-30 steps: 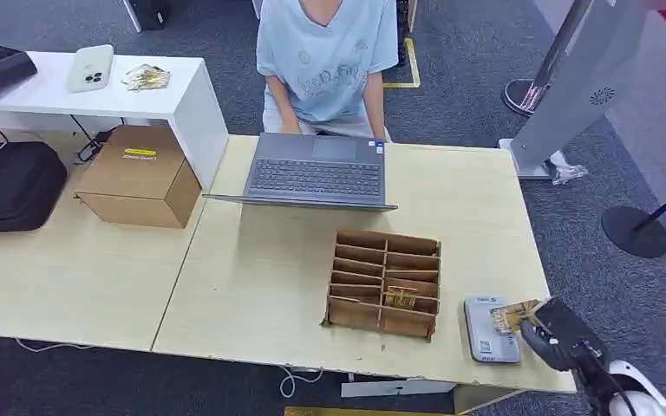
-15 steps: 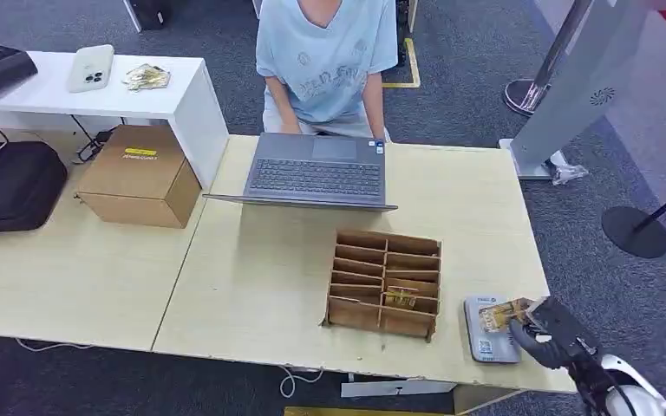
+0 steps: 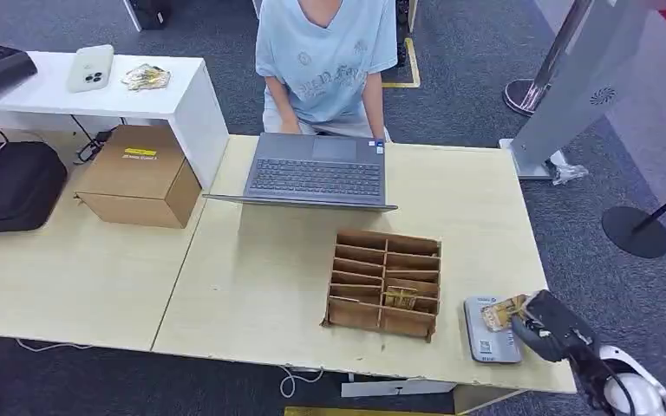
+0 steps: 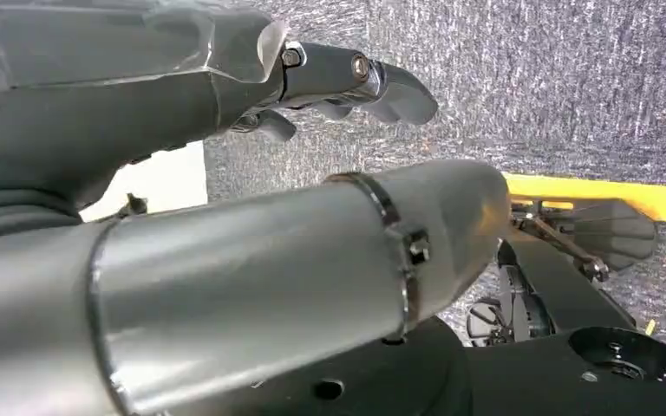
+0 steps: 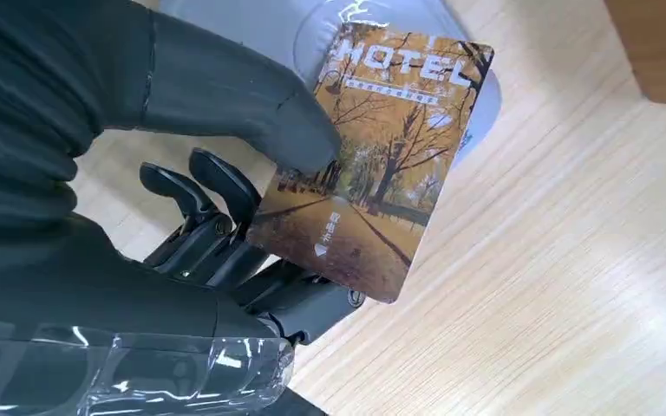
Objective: Pass the card to the sensor for recognition and then transmit it.
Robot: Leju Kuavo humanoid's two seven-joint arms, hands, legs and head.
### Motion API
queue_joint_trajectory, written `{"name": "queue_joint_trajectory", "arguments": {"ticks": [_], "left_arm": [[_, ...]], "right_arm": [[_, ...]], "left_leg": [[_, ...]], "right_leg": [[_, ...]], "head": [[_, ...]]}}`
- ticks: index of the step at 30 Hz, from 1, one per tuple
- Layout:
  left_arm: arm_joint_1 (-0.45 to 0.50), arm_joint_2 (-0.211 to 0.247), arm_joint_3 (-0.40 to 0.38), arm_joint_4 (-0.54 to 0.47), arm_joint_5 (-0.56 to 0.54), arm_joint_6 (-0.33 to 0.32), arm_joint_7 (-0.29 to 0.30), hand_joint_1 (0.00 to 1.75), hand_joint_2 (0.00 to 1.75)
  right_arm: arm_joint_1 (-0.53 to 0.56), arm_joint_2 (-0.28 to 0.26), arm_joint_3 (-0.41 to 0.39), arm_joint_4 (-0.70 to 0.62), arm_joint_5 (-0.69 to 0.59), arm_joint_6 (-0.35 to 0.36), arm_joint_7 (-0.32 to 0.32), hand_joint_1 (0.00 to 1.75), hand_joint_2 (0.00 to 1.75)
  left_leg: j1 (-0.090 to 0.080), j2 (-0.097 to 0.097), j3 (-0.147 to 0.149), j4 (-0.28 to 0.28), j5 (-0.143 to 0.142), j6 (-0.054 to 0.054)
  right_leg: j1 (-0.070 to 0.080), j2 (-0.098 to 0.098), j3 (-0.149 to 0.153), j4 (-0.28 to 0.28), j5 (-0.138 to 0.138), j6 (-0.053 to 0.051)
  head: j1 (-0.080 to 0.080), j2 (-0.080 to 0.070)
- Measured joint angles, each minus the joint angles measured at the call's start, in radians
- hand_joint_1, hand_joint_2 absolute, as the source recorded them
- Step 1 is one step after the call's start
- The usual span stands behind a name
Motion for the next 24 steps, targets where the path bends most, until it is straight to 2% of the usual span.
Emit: {"name": "queue_joint_trajectory", "arguments": {"ticks": [24], "left_arm": [[0.001,0.000,0.000,0.000,0.000,0.000,0.000,0.00,0.00]], "right_arm": [[0.034,-0.014,0.009,-0.031,0.002,-0.003,0.022,1.75,1.75]], "left_leg": [[0.000,0.001,0.000,0.000,0.000,0.000]], "right_leg": [[0.000,0.001,0.000,0.000,0.000,0.000]], "head": [[0.000,0.000]]}}
